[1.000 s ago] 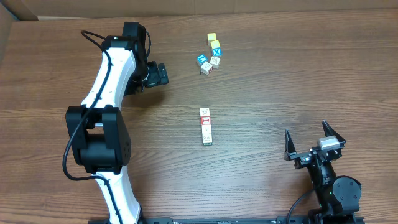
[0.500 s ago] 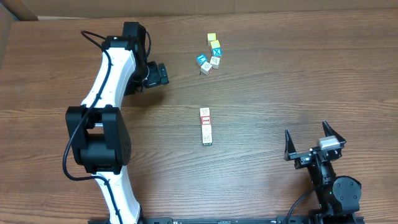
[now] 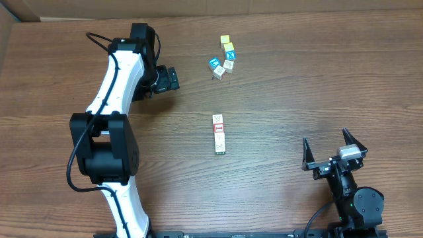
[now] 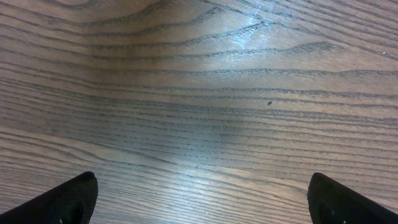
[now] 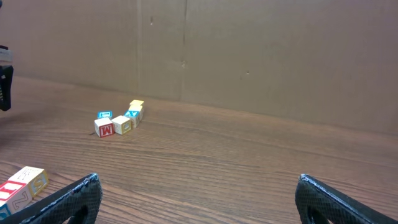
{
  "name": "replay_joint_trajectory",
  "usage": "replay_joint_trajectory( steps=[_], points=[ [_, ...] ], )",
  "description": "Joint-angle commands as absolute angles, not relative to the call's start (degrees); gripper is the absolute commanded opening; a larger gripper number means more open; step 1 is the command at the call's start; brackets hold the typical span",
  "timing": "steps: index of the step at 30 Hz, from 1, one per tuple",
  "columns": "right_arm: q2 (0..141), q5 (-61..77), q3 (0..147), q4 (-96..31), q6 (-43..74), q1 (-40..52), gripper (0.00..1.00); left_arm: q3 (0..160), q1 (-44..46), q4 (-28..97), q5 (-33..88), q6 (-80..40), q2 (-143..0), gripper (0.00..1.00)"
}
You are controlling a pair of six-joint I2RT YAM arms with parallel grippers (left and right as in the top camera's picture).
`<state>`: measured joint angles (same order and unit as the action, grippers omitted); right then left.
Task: Flip 4 blocks
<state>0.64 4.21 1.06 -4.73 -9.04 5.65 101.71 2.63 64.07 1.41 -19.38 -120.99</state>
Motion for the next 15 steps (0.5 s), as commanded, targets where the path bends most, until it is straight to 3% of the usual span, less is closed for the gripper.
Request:
replay_joint_trajectory(
  steps=[1,15],
  points=[
    [0.16,3.97,0.45,-4.45,-9.26,5.39,1.00,102.91,2.81,64.01,1.06,-19.53,-121.27,1.00],
    [0.16,3.97,0.45,-4.45,-9.26,5.39,1.00,102.91,3.05,64.03,1.06,-19.53,-119.11,0.99]
  ],
)
